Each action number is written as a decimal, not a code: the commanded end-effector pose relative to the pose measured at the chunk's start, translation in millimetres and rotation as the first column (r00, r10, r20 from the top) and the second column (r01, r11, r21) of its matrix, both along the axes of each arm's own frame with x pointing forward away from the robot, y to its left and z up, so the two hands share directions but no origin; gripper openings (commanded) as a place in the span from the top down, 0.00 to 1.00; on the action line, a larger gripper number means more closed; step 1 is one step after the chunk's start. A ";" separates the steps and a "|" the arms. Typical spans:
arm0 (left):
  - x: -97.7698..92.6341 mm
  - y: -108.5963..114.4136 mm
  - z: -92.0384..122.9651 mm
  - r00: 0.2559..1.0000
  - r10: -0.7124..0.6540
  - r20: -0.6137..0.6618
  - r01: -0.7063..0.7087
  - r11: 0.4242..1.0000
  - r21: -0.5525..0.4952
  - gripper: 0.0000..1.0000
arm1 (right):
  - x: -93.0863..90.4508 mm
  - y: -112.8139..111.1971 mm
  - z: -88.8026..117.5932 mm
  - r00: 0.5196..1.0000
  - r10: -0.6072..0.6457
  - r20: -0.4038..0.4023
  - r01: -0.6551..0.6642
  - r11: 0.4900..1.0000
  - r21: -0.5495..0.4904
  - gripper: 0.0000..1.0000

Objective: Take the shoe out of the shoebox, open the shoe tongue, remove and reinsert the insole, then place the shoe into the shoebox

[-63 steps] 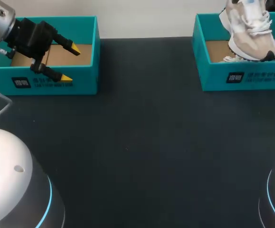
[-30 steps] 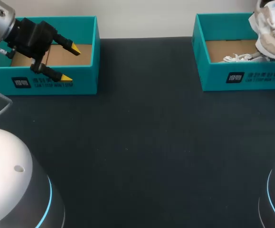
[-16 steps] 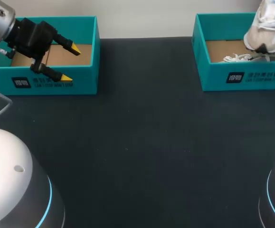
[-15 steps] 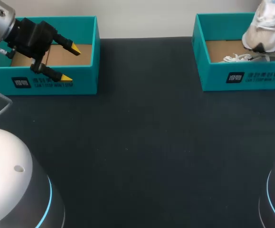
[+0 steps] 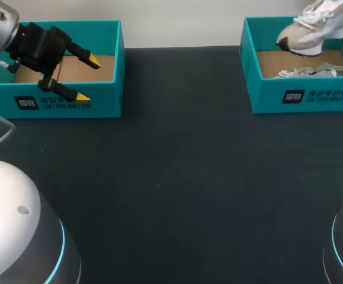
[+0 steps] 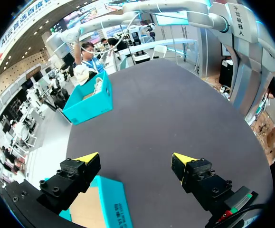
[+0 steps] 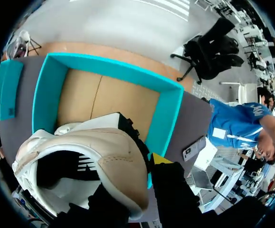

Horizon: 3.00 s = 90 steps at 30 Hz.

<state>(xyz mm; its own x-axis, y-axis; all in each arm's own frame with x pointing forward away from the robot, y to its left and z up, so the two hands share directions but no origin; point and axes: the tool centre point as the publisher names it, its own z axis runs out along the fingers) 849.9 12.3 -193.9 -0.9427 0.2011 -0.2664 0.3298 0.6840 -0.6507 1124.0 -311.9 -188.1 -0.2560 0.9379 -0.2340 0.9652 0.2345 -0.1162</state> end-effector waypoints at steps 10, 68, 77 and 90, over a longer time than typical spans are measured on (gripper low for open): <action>0.0 0.5 0.2 1.000 -0.001 -0.001 0.001 1.000 0.003 0.00 | 6.3 -1.5 5.9 0.833 -0.546 0.087 0.552 0.832 -0.058 1.00; 0.0 0.5 0.2 1.000 -0.001 -0.001 0.001 1.000 0.003 0.00 | 13.4 -22.2 -93.5 0.784 -0.549 0.290 0.583 0.811 -0.041 1.00; 0.0 0.5 0.2 1.000 -0.001 -0.001 0.001 1.000 0.003 0.00 | 18.6 -24.2 -120.3 0.795 -0.545 0.267 0.576 0.816 -0.047 1.00; 0.0 0.5 0.2 1.000 -0.001 -0.001 0.001 1.000 0.003 0.00 | 31.2 -27.6 -142.1 0.806 -0.535 0.254 0.561 0.827 -0.041 1.00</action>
<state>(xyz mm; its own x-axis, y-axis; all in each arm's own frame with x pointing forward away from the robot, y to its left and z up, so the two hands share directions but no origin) 849.9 12.3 -193.8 -0.9426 0.2011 -0.2664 0.3298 0.6840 -0.6507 1145.5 -336.0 -326.6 0.3662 0.8687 -0.3335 0.9305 -0.3395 0.1374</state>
